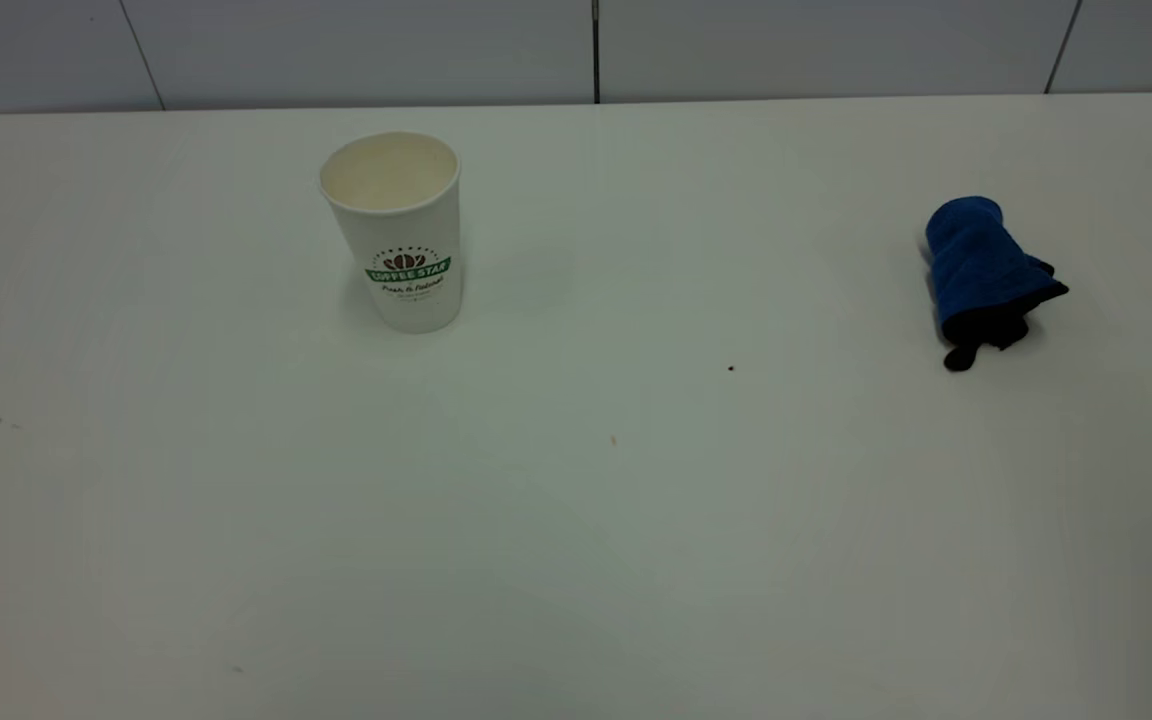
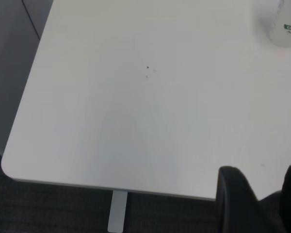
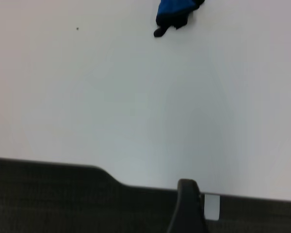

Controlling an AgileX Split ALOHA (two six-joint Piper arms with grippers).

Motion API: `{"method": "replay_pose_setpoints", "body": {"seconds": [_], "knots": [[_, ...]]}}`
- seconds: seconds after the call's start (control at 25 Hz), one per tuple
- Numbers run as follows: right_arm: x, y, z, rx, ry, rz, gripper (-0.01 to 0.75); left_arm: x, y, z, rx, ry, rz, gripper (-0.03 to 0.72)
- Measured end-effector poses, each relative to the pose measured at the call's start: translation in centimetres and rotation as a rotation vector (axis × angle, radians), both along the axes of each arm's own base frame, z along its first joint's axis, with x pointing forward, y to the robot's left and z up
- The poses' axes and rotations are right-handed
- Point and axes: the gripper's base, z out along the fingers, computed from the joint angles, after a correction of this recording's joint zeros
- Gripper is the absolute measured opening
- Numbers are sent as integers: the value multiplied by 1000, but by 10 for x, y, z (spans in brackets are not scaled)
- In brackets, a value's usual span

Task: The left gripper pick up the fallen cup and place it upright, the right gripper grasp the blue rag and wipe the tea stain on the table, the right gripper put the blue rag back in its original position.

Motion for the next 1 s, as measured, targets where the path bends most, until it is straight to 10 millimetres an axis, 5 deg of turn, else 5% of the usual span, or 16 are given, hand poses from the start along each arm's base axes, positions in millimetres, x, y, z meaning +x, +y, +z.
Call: {"method": "replay_pose_setpoints", "body": {"seconds": [0.36,1.0], "knots": [[-19,1,-9,-19,-115,-5,605,0,0,0,0,0,0,265],[-27,1,-9,-24,-173,-5,406,0,0,0,0,0,0,265]]}}
